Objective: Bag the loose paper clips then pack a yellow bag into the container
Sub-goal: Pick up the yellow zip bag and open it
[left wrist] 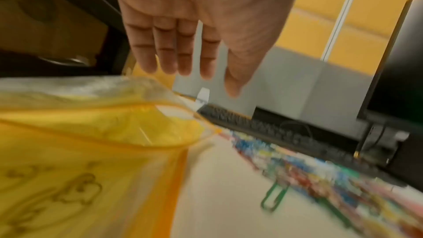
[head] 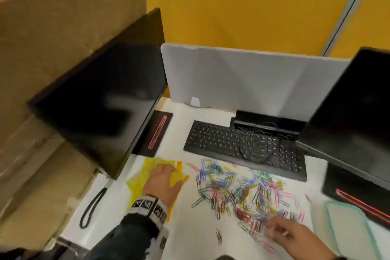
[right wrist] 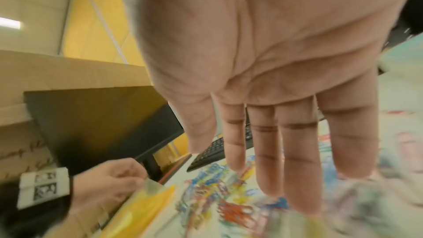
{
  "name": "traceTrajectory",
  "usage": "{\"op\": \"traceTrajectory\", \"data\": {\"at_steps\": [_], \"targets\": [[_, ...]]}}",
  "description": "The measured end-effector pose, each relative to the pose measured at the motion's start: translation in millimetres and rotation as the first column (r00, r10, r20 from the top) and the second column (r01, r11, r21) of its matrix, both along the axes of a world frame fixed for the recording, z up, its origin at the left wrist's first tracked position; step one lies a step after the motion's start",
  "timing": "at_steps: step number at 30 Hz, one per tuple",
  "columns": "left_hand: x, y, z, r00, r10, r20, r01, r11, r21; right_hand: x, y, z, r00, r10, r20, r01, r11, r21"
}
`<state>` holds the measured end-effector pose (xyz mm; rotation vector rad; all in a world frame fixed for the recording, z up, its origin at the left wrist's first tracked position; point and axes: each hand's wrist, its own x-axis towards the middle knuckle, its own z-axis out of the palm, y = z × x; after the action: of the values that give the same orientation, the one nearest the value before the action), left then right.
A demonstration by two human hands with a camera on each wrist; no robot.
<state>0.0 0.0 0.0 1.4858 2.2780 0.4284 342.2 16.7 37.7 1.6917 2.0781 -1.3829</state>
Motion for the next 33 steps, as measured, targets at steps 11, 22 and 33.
{"op": "traceTrajectory", "data": {"at_steps": [11,22,33], "targets": [[-4,29,16,0.997,0.077,-0.023,-0.079,0.992,-0.103,-72,27,0,0.983,0.15,-0.11,-0.14,0.986,0.094],[-5,19,43,0.984,0.131,0.121,-0.144,0.984,0.106,-103,41,23,0.956,0.14,-0.259,-0.095,0.979,0.179],[80,34,65,0.573,-0.089,0.815,-0.078,0.984,0.163,-117,41,26,0.727,-0.255,-0.637,0.375,0.925,0.057]]}}
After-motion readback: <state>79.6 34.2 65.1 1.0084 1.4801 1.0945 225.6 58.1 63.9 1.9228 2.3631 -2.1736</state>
